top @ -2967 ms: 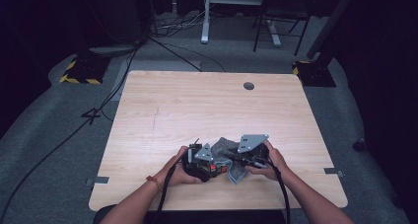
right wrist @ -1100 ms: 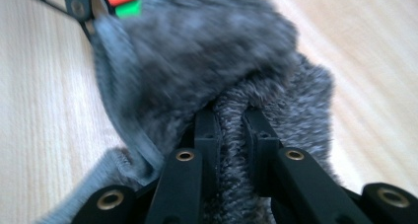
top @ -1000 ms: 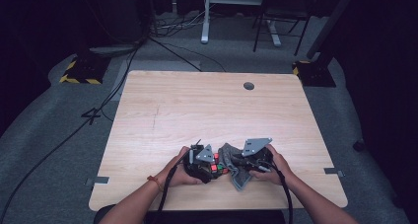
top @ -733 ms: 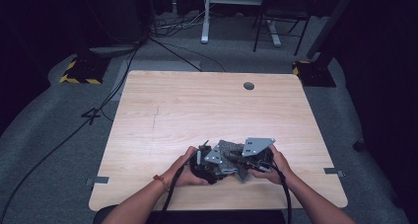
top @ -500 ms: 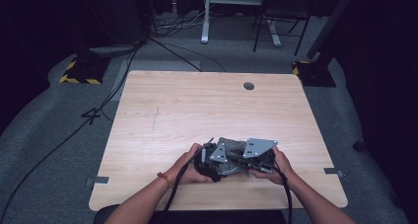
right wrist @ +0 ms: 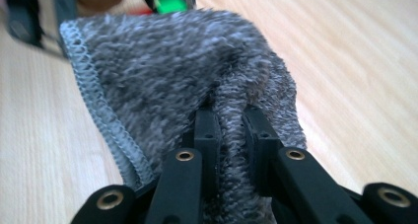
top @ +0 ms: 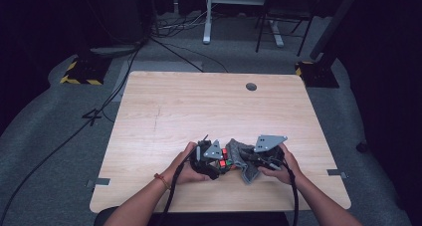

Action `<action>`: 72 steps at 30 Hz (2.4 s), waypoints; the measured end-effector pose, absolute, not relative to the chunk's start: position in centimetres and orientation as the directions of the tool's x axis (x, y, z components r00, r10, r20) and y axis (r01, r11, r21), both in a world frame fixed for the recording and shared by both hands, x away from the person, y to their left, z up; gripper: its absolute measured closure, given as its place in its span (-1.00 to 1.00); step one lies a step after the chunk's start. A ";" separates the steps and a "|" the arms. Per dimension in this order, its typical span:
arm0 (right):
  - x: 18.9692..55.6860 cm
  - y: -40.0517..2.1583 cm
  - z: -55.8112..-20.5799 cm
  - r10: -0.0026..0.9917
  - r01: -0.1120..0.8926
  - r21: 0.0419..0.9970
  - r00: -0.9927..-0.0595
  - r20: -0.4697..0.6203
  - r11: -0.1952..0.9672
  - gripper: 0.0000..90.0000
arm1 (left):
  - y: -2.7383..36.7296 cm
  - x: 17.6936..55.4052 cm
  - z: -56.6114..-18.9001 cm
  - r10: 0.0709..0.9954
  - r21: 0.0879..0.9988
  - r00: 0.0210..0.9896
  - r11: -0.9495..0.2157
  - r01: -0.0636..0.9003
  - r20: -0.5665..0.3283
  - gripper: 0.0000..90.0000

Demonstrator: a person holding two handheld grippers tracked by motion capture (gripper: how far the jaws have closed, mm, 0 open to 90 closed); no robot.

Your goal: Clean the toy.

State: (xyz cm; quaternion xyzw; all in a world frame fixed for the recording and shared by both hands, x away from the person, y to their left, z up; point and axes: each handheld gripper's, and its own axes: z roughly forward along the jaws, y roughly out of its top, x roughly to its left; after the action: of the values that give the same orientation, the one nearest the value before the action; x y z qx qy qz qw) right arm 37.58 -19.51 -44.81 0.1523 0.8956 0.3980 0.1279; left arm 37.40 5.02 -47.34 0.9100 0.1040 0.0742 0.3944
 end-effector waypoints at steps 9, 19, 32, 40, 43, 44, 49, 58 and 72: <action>37.6 -19.9 -44.7 0.368 0.207 0.815 -0.930 -0.007 0.540 0.77 | 4.8 37.1 -46.9 0.228 0.754 0.972 -0.647 0.111 0.053 -0.25; 36.2 -18.8 -43.0 0.329 0.139 0.857 -0.944 -0.037 0.497 0.78 | 3.9 36.7 -46.7 0.214 0.716 0.971 -0.694 0.072 0.110 -0.27; 36.6 -19.4 -43.3 0.367 0.137 0.822 -0.925 -0.093 0.553 0.78 | 4.8 36.6 -45.3 0.249 0.752 0.959 -0.655 0.066 0.133 -0.26; 36.8 -19.9 -43.4 0.368 0.150 0.823 -0.927 -0.076 0.548 0.78 | 5.2 36.4 -44.7 0.247 0.761 0.959 -0.647 0.057 0.139 -0.26; 36.0 -19.2 -42.5 0.342 0.110 0.849 -0.936 -0.087 0.517 0.78 | 4.9 36.5 -45.0 0.239 0.748 0.961 -0.662 0.053 0.143 -0.26; 36.0 -19.2 -42.5 0.342 0.110 0.849 -0.936 -0.087 0.517 0.78 | 4.8 36.5 -45.1 0.236 0.741 0.960 -0.670 0.050 0.149 -0.26; 35.3 -18.0 -41.6 0.324 0.076 0.863 -0.940 -0.105 0.500 0.78 | 4.4 36.5 -45.3 0.234 0.725 0.959 -0.687 0.047 0.159 -0.26; 35.4 -17.5 -41.5 0.328 0.052 0.843 -0.933 -0.151 0.536 0.78 | 4.2 36.3 -45.2 0.241 0.711 0.955 -0.702 0.046 0.176 -0.26; 36.5 -19.6 -42.2 0.377 0.108 0.839 -0.918 -0.121 0.533 0.78 | 4.5 36.0 -44.4 0.215 0.746 0.963 -0.665 0.023 0.162 -0.26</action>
State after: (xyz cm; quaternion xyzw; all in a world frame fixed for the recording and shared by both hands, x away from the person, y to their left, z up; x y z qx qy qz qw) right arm 36.46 -19.60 -42.18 0.1404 0.8633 0.4626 0.1452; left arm 36.03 4.52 -44.37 0.9047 0.0656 0.1187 0.4039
